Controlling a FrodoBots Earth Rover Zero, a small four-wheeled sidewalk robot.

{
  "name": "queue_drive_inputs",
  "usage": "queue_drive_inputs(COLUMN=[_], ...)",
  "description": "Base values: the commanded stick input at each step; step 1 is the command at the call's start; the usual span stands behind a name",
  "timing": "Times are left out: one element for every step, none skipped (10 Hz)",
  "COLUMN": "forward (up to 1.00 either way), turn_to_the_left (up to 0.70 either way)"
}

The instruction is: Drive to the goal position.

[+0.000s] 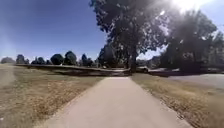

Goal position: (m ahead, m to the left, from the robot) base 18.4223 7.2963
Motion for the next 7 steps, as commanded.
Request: queue_drive_inputs(forward=[0.85,0.85,0.85,0.85,0.85,0.85,0.85], turn_to_the_left=[0.0,0.0,0.0,0.0,0.0,0.0,0.0])
